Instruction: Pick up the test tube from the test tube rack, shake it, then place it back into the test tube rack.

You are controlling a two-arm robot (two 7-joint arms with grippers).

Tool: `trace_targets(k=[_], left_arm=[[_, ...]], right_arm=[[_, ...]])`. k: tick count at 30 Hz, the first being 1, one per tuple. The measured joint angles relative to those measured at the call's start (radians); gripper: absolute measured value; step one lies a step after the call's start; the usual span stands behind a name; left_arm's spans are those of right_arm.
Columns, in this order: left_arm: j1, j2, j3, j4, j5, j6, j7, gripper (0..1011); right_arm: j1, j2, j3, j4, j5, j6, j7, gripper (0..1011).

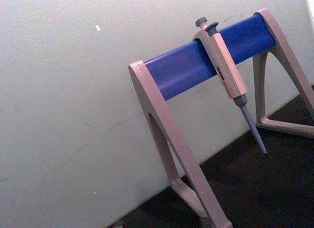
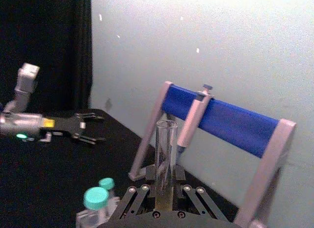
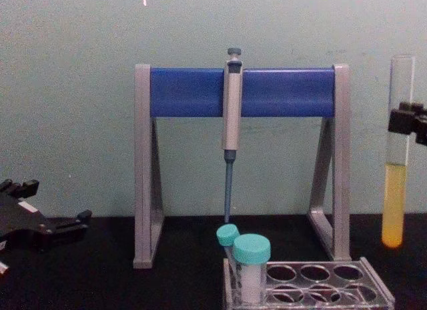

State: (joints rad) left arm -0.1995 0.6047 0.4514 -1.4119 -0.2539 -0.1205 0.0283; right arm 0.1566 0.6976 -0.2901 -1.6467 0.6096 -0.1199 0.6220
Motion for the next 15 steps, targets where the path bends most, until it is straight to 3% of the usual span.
trace_targets(k=[5,15], left_arm=[[0.0,0.0,0.0,0.0,0.0,0.0,0.0,1001],[0.0,0.0,0.0,0.0,0.0,0.0,0.0,1001]], right_arm=[[0.055,-0.027,-0.016,0.039,-0.049,0.009,-0.014,226],[0.17,-0.11,-0.065,0.142,-0.075,-0.001,0.021,226]])
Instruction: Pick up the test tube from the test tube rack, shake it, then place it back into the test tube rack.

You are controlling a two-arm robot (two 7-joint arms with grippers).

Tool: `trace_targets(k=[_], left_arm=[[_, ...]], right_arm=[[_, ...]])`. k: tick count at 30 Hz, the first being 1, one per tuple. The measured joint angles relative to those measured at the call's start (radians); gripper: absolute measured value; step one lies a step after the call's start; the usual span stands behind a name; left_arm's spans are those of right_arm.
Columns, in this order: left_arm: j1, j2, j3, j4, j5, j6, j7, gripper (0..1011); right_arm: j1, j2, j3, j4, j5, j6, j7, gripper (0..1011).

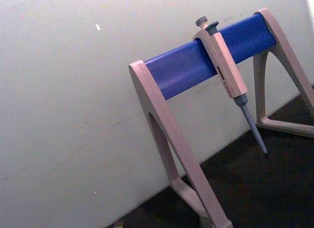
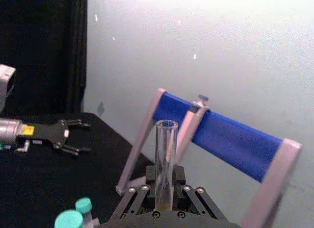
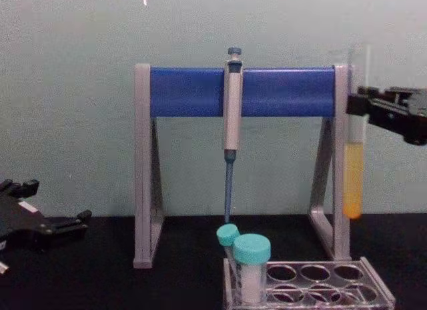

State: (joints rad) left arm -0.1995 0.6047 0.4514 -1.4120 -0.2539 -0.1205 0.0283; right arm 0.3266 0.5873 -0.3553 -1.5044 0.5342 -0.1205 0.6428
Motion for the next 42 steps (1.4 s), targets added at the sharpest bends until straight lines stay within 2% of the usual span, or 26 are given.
trace_targets(k=[3,6,9,10,13,16,19,24,29,33,35,38,42], left_arm=[[0.0,0.0,0.0,0.0,0.0,0.0,0.0,1001],[0.0,0.0,0.0,0.0,0.0,0.0,0.0,1001],[0.0,0.0,0.0,0.0,0.0,0.0,0.0,1001],[0.0,0.0,0.0,0.0,0.0,0.0,0.0,1001],[0.0,0.0,0.0,0.0,0.0,0.0,0.0,1001],[0.0,0.0,0.0,0.0,0.0,0.0,0.0,1001],[0.0,0.0,0.0,0.0,0.0,0.0,0.0,1001],[0.0,0.0,0.0,0.0,0.0,0.0,0.0,1001],[0.0,0.0,0.0,0.0,0.0,0.0,0.0,1001],[0.0,0.0,0.0,0.0,0.0,0.0,0.0,1001],[0.0,0.0,0.0,0.0,0.0,0.0,0.0,1001],[0.0,0.0,0.0,0.0,0.0,0.0,0.0,1001],[0.0,0.0,0.0,0.0,0.0,0.0,0.0,1001]], right_arm=[[0.013,-0.012,-0.009,0.012,0.005,-0.006,0.015,226],[0.022,-0.026,-0.018,0.021,0.034,-0.01,0.047,226],[0.02,-0.031,-0.022,0.021,0.085,-0.009,0.086,226],[0.02,-0.031,-0.022,0.021,0.085,-0.009,0.086,226],[0.01,-0.027,-0.024,0.01,0.125,-0.007,0.115,226],[-0.011,-0.005,-0.024,-0.013,0.162,-0.002,0.141,226],[-0.025,0.014,-0.025,-0.03,0.175,0.002,0.148,226],[-0.072,0.071,-0.019,-0.076,0.185,0.01,0.138,226],[-0.107,0.111,-0.002,-0.104,0.153,0.012,0.076,226],[-0.121,0.131,0.012,-0.121,0.09,0.034,-0.009,226],[-0.12,0.131,0.018,-0.124,0.053,0.047,-0.051,226],[-0.113,0.121,0.022,-0.123,0.024,0.055,-0.085,226],[-0.086,0.083,0.022,-0.092,-0.012,0.062,-0.119,226]])
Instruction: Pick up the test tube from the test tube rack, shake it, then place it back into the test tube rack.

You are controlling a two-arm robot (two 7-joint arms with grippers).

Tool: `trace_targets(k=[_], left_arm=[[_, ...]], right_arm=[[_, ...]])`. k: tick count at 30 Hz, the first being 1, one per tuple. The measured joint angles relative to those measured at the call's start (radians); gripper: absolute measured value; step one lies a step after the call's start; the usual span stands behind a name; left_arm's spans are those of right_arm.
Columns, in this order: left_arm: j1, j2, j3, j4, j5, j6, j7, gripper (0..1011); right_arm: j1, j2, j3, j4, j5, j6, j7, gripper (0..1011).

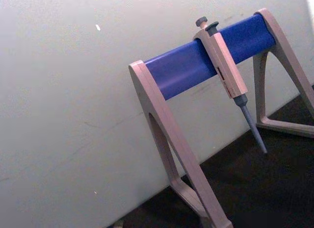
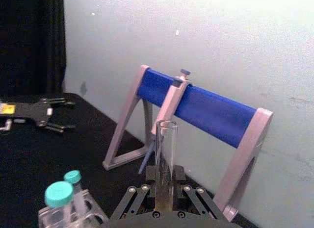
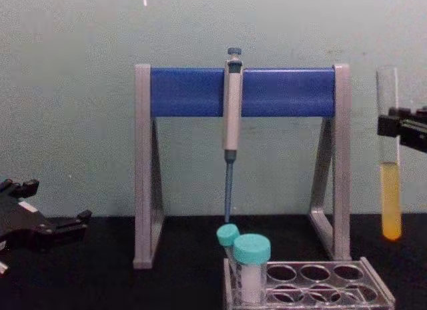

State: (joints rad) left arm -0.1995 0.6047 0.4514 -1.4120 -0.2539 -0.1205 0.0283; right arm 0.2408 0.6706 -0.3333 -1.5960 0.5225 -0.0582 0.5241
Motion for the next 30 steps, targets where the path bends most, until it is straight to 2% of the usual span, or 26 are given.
trace_targets(k=[5,9,13,16,22,26,30], left_arm=[[0.0,0.0,0.0,0.0,0.0,0.0,0.0,1002],[0.0,0.0,0.0,0.0,0.0,0.0,0.0,1001],[0.0,0.0,0.0,0.0,0.0,0.0,0.0,1001],[0.0,0.0,0.0,0.0,0.0,0.0,0.0,1001],[0.0,0.0,0.0,0.0,0.0,0.0,0.0,1001],[0.0,0.0,0.0,0.0,0.0,0.0,0.0,1001],[0.0,0.0,0.0,0.0,0.0,0.0,0.0,1001]], right_arm=[[0.032,-0.047,-0.006,0.041,-0.007,-0.01,0.009,226],[0.053,-0.089,-0.01,0.071,0.012,-0.033,0.043,226],[0.066,-0.12,-0.02,0.09,0.056,-0.049,0.101,226],[0.067,-0.129,-0.027,0.093,0.092,-0.05,0.138,226],[0.065,-0.126,-0.04,0.094,0.161,-0.045,0.207,226],[0.056,-0.099,-0.051,0.078,0.203,-0.034,0.26,226],[0.036,-0.062,-0.054,0.053,0.218,-0.028,0.279,226]])
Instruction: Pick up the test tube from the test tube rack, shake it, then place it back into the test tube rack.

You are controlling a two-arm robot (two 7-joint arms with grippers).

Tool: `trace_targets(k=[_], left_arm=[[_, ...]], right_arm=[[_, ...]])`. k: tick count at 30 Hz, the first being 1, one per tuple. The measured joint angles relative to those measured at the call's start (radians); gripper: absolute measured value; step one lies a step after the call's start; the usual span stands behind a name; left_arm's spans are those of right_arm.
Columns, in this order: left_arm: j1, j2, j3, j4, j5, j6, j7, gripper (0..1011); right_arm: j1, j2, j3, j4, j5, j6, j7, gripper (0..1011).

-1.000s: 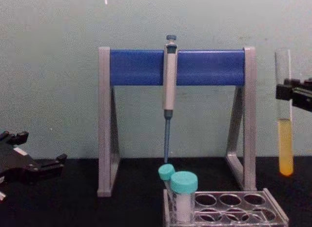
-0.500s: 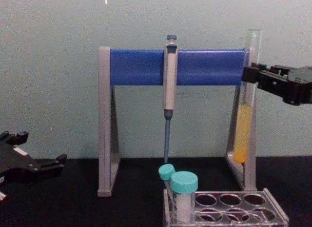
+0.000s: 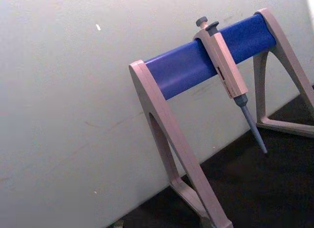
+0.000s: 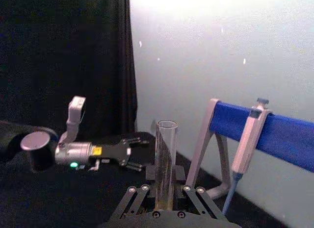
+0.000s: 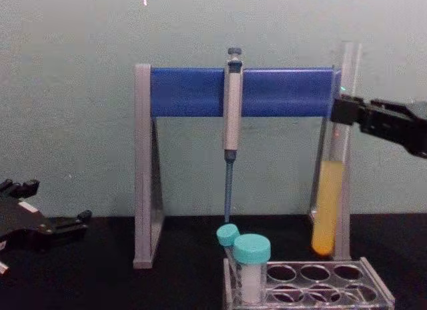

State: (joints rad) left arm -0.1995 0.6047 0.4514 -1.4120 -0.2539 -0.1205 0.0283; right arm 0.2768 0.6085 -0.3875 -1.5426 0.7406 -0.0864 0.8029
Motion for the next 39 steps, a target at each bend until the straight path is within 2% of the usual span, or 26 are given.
trace_targets(k=[4,6,11,14,15,16,17,21,24,28,29,30,34,39], left_arm=[[0.0,0.0,0.0,0.0,0.0,0.0,0.0,1001],[0.0,0.0,0.0,0.0,0.0,0.0,0.0,1001],[0.0,0.0,0.0,0.0,0.0,0.0,0.0,1001],[0.0,0.0,0.0,0.0,0.0,0.0,0.0,1001],[0.0,0.0,0.0,0.0,0.0,0.0,0.0,1001],[0.0,0.0,0.0,0.0,0.0,0.0,0.0,1001],[0.0,0.0,0.0,0.0,0.0,0.0,0.0,1001],[0.0,0.0,0.0,0.0,0.0,0.0,0.0,1001],[0.0,0.0,0.0,0.0,0.0,0.0,0.0,1001],[0.0,0.0,0.0,0.0,0.0,0.0,0.0,1001],[0.0,0.0,0.0,0.0,0.0,0.0,0.0,1001],[0.0,0.0,0.0,0.0,0.0,0.0,0.0,1001],[0.0,0.0,0.0,0.0,0.0,0.0,0.0,1001],[0.0,0.0,0.0,0.0,0.0,0.0,0.0,1001]], right_arm=[[-0.031,0.042,0.006,-0.032,0.004,0.001,-0.008,226],[-0.054,0.069,0.02,-0.053,0.002,-0.005,-0.032,226],[-0.084,0.1,0.049,-0.082,-0.017,-0.017,-0.09,226],[-0.091,0.112,0.059,-0.1,-0.063,-0.018,-0.144,226],[-0.09,0.115,0.061,-0.11,-0.1,-0.014,-0.177,226],[-0.09,0.115,0.061,-0.11,-0.1,-0.014,-0.177,226],[-0.086,0.115,0.061,-0.117,-0.138,-0.009,-0.208,226],[-0.061,0.096,0.052,-0.123,-0.223,0.002,-0.266,226],[-0.042,0.077,0.047,-0.111,-0.241,0.002,-0.27,226],[-0.001,0.026,0.035,-0.056,-0.236,-0.012,-0.239,226],[-0.001,0.026,0.035,-0.056,-0.236,-0.012,-0.239,226],[0.01,0.008,0.032,-0.037,-0.224,-0.017,-0.22,226],[0.028,-0.026,0.027,0.0,-0.172,-0.026,-0.165,226],[0.03,-0.038,0.025,0.014,-0.11,-0.023,-0.115,226]])
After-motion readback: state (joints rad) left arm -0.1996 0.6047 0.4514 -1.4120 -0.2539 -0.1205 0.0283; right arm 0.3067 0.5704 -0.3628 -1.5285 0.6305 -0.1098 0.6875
